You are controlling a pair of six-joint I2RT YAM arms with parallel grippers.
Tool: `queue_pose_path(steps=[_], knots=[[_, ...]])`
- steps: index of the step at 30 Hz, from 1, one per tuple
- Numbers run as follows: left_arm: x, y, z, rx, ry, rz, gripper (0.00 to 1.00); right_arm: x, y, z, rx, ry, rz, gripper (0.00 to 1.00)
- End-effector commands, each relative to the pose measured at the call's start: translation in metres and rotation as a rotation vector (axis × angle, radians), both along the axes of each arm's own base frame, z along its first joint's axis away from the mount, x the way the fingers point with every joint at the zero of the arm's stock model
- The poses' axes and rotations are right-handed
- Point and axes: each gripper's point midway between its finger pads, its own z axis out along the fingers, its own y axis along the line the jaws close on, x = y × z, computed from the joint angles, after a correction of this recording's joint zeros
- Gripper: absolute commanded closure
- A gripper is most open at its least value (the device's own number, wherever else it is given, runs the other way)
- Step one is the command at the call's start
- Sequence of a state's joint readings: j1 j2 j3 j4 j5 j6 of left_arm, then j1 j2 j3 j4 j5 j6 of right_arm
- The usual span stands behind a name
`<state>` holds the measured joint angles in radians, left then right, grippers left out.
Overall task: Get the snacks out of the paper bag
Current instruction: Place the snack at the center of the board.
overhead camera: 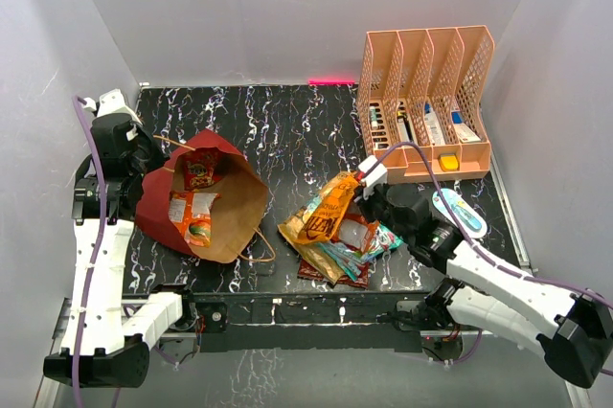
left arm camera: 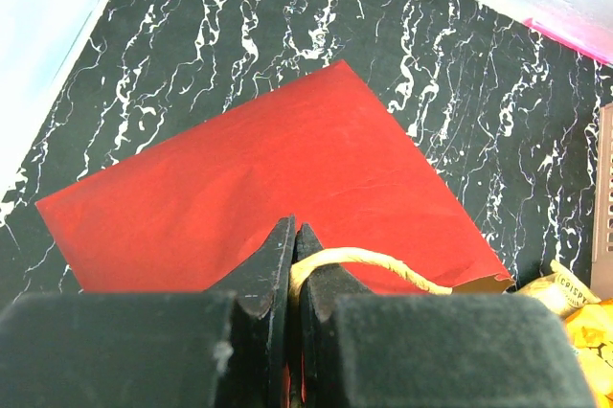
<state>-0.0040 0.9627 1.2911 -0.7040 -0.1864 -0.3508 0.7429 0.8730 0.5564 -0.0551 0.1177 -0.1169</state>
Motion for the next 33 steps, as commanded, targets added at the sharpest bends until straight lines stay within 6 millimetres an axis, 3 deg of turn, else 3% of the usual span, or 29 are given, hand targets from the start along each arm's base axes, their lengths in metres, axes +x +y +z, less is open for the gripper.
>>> queue_pose_path(steps=[1, 7, 10, 15, 18, 24, 33], knots=[[0.0, -0.002, 0.005, -0.005, -0.028, -0.012, 1.0, 0.007, -0.016, 0.007, 0.071, -0.078, -0.097, 0.92], [-0.002, -0.002, 0.005, -0.004, -0.03, -0.011, 1.0, -0.007, -0.02, -0.022, 0.03, -0.077, -0.041, 0.92], [-0.003, -0.002, 0.004, -0.003, -0.034, -0.009, 1.0, -0.015, -0.027, -0.047, 0.009, -0.077, -0.031, 0.92], [-0.004, -0.002, 0.004, -0.004, -0.041, -0.014, 1.0, -0.008, -0.05, -0.051, 0.008, -0.127, -0.153, 0.92], [-0.004, -0.002, 0.004, -0.002, -0.041, -0.011, 1.0, -0.01, -0.046, -0.053, 0.006, -0.118, -0.131, 0.92], [-0.006, -0.001, 0.004, 0.003, -0.047, -0.007, 1.0, -0.025, -0.025, -0.038, 0.04, -0.147, 0.034, 0.8], [-0.006, 0.0, 0.002, 0.008, -0.044, -0.009, 1.0, -0.058, -0.02, 0.01, 0.222, -0.303, 0.166, 0.61]])
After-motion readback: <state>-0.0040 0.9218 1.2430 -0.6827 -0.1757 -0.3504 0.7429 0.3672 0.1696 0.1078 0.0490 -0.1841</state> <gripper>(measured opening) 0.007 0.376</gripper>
